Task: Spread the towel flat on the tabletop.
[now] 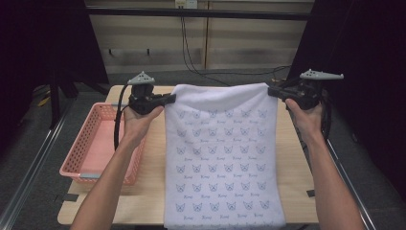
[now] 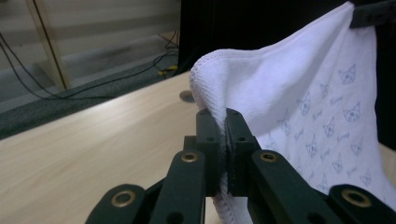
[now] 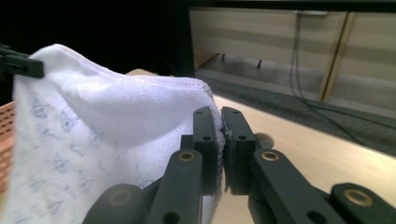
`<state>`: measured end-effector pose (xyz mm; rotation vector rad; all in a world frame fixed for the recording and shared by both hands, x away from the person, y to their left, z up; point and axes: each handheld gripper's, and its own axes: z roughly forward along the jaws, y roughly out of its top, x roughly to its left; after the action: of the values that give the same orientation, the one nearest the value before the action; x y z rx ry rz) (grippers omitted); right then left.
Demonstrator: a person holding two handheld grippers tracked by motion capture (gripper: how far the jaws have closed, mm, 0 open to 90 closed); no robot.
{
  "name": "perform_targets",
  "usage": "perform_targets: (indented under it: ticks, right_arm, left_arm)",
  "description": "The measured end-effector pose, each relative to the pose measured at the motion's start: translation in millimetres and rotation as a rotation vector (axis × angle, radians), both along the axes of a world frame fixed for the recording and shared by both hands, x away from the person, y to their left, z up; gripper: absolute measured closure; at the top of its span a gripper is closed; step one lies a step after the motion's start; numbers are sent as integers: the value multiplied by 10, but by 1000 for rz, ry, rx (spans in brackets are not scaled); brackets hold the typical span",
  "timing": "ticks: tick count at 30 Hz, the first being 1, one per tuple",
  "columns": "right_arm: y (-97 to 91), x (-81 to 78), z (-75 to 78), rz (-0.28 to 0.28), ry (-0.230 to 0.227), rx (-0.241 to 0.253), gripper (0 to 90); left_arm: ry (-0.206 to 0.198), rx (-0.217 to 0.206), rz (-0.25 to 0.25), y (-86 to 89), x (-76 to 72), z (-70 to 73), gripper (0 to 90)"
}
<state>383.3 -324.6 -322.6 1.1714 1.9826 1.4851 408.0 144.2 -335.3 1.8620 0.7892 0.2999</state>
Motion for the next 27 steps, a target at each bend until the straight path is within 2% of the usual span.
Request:
perform_targets:
  ticks: [1, 2, 4, 6, 7, 8, 9, 10, 12, 14, 18, 20, 21, 22, 23, 25, 26, 27]
  right_arm:
    - [-16, -45, -42, 10, 10, 8, 854]
    - [-43, -157, -109, 32, 9, 19, 854]
    - [-67, -299, -153, 53, 10, 32, 855]
    - [-88, -446, -192, 79, 12, 35, 855]
    - [-102, -523, -213, 87, 16, 32, 854]
    - [-114, -599, -242, 102, 20, 50, 855]
    - [-114, -599, -242, 102, 20, 50, 855]
    - [-120, -686, -277, 122, 26, 48, 854]
    - [-105, -881, -380, 142, 48, 21, 855]
    - [-108, -1136, -537, 154, 80, -3, 855]
    - [-140, -1448, -726, 168, 115, -1, 855]
    - [-139, -1555, -801, 174, 139, -10, 854]
    - [-136, -1621, -852, 178, 155, -18, 854]
    - [-136, -1753, -939, 187, 180, -23, 854]
    - [-134, -1809, -987, 186, 198, -24, 854]
    - [-120, -1895, -1099, 199, 243, -38, 854]
    - [-120, -1895, -1099, 199, 243, -38, 854]
    - [-104, -1956, -1206, 211, 280, -51, 854]
  left_arm:
    - [-2, 0, -6, 14, -50, -27, 866]
    - [5, -26, -19, 37, -167, -77, 866]
    - [3, -31, -35, 43, -314, -108, 866]
    - [2, -73, -61, 45, -490, -119, 866]
    - [-3, -66, -69, 26, -570, -127, 866]
    - [0, -44, -60, -7, -643, -137, 866]
    - [0, -44, -60, -7, -643, -137, 866]
    - [-5, -29, -71, -38, -735, -156, 866]
    - [6, -45, -92, -50, -907, -245, 866]
    - [31, -26, -100, -43, -1047, -389, 866]
    - [75, -16, -127, -2, -1266, -624, 866]
    - [99, 1, -129, 23, -1373, -723, 865]
    - [118, 0, -142, 47, -1443, -790, 865]
    - [133, 6, -138, 62, -1484, -832, 865]
    - [162, 19, -146, 111, -1610, -940, 865]
    - [203, 55, -157, 156, -1717, -1075, 864]
    - [203, 55, -157, 156, -1717, -1075, 864]
    - [243, 69, -161, 197, -1800, -1227, 864]
